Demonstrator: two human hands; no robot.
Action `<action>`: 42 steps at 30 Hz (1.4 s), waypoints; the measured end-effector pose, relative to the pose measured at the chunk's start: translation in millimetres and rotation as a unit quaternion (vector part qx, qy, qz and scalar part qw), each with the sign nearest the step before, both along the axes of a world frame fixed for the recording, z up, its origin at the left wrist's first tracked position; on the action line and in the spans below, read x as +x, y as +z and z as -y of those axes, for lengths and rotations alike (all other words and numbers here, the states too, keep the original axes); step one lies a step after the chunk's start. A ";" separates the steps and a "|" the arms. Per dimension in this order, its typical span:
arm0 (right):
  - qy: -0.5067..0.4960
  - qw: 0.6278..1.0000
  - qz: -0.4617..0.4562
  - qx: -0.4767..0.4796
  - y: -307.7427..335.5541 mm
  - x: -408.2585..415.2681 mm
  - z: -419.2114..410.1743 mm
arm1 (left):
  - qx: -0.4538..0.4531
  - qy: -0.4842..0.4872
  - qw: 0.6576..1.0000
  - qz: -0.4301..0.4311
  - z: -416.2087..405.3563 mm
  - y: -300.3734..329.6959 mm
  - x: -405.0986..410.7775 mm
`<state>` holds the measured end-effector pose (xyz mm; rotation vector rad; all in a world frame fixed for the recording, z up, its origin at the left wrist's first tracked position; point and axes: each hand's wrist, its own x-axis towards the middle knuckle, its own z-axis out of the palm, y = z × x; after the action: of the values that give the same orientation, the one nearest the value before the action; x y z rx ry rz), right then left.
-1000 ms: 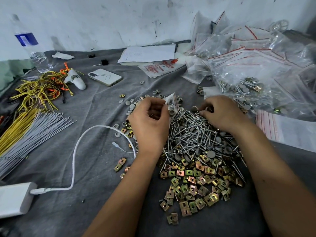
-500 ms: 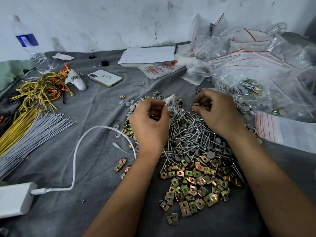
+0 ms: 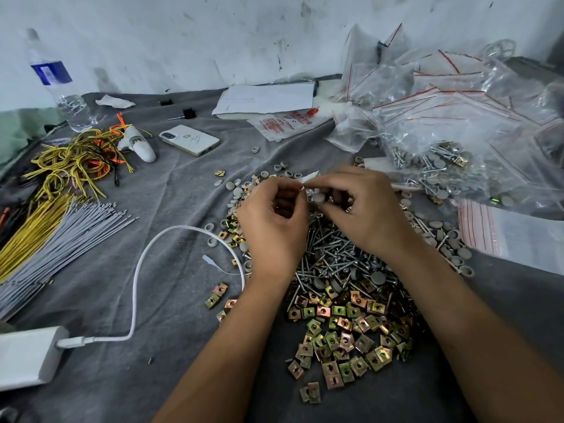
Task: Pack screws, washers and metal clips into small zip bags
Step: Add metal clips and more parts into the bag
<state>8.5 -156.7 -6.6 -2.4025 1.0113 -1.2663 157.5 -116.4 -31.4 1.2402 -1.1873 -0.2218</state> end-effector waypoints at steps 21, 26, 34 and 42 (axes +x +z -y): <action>-0.059 0.997 0.054 -0.001 1.2 -0.5 -0.2 | 0.007 -0.023 0.998 -0.062 -5.3 11.9 5.6; -0.018 0.998 0.058 0.006 6.1 -1.3 -2.1 | 0.015 -0.033 0.999 -0.004 -7.3 23.1 13.9; 0.056 0.997 -0.046 -0.023 56.7 -17.8 -4.4 | 0.129 -0.227 0.943 0.208 -2.7 125.6 49.7; 0.079 0.985 -0.143 0.057 124.2 -27.8 -5.9 | 0.106 -0.258 0.945 0.169 0.8 154.8 48.9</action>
<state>-19.3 -150.8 117.6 -2.5636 0.9137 -0.8061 206.4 -117.2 123.4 1.1565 -1.8201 -0.5519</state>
